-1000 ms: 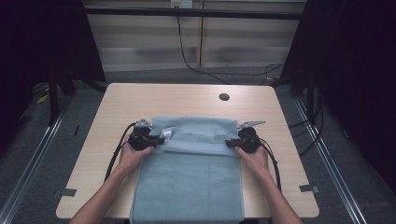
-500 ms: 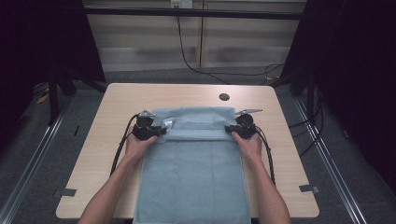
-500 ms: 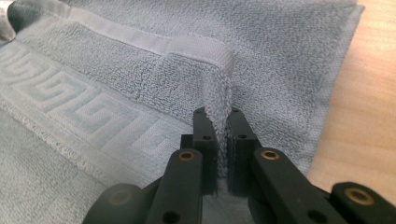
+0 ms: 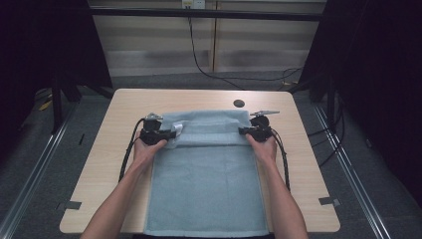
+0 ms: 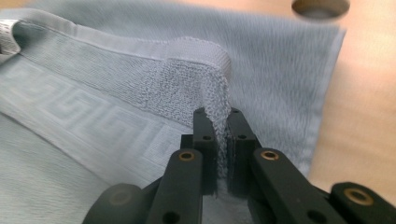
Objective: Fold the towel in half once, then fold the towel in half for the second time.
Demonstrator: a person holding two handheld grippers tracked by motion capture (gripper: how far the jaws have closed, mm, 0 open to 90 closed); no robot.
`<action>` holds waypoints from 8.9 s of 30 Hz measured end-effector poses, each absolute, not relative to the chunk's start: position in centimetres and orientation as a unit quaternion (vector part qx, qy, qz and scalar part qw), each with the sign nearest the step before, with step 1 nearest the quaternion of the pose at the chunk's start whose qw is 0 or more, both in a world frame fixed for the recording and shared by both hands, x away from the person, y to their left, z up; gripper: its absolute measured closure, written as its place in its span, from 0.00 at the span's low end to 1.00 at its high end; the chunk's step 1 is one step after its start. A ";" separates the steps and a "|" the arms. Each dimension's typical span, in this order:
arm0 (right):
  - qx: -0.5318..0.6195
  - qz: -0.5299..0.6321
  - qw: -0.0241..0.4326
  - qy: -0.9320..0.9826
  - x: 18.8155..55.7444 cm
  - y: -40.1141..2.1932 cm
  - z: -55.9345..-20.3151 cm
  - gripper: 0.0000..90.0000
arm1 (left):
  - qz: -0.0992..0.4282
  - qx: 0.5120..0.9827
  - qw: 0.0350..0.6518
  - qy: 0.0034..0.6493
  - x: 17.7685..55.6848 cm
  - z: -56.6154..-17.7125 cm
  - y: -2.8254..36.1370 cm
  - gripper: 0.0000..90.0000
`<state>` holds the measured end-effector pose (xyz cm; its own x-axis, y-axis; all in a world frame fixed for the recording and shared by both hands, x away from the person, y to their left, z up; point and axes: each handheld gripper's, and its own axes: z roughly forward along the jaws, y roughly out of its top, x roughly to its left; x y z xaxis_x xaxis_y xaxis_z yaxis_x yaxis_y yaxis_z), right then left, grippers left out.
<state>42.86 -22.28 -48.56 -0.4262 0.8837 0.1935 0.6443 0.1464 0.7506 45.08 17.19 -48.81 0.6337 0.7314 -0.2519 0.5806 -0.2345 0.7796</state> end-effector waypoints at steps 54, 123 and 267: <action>0.365 0.464 0.080 0.803 20.8 -22.5 -46.5 0.85 | 0.047 0.833 0.487 0.260 25.3 -47.1 21.9 0.84; 0.387 0.398 0.107 0.825 28.6 -20.7 -50.6 0.43 | 0.029 0.840 0.431 0.330 34.3 -50.5 20.1 0.58; 0.425 0.480 0.129 0.757 37.3 -25.0 -41.9 0.94 | 0.089 0.776 0.507 0.366 41.2 -43.2 21.0 0.91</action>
